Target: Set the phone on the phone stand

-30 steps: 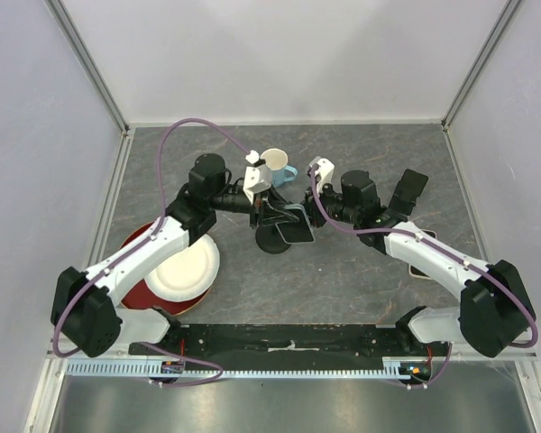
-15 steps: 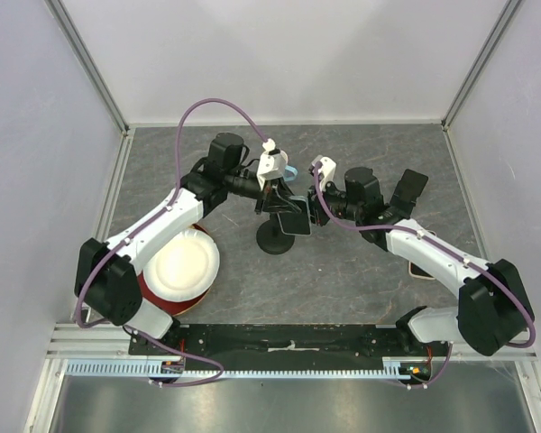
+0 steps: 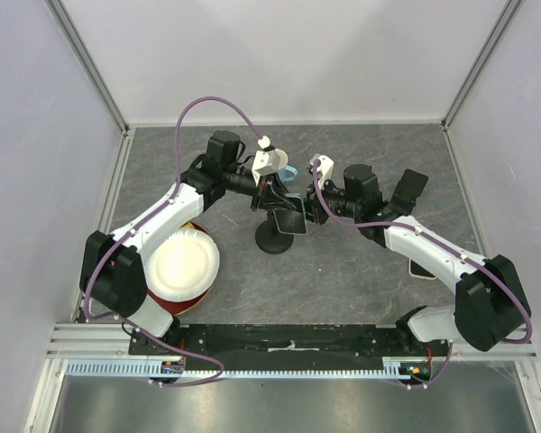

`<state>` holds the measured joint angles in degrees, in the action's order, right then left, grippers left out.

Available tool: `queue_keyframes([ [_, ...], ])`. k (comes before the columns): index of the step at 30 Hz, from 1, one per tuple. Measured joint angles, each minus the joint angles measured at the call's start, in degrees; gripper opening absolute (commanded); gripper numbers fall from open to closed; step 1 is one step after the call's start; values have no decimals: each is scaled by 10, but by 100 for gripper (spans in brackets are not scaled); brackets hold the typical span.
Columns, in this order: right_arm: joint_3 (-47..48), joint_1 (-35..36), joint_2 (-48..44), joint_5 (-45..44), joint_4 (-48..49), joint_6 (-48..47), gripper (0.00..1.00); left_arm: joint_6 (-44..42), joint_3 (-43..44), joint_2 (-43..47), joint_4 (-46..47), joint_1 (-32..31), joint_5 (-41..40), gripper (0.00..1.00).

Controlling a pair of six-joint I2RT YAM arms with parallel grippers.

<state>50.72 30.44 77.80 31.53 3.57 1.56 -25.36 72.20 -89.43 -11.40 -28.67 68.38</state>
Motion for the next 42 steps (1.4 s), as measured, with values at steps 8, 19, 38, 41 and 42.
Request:
queue_keyframes([
  [8,13,-7,16,14,3,-3,0,2,17,-38,-1,24,42,2],
  [19,-22,19,-2,-85,73,34,0,35,13,-19,-9,27,-19,2],
  [38,-141,315,18,-777,323,31,0,320,-120,124,53,-168,-706,2],
  [41,-135,378,25,-779,328,32,0,345,-114,100,102,-163,-760,2],
  [42,-133,399,26,-777,328,33,0,346,-113,91,115,-161,-776,2],
])
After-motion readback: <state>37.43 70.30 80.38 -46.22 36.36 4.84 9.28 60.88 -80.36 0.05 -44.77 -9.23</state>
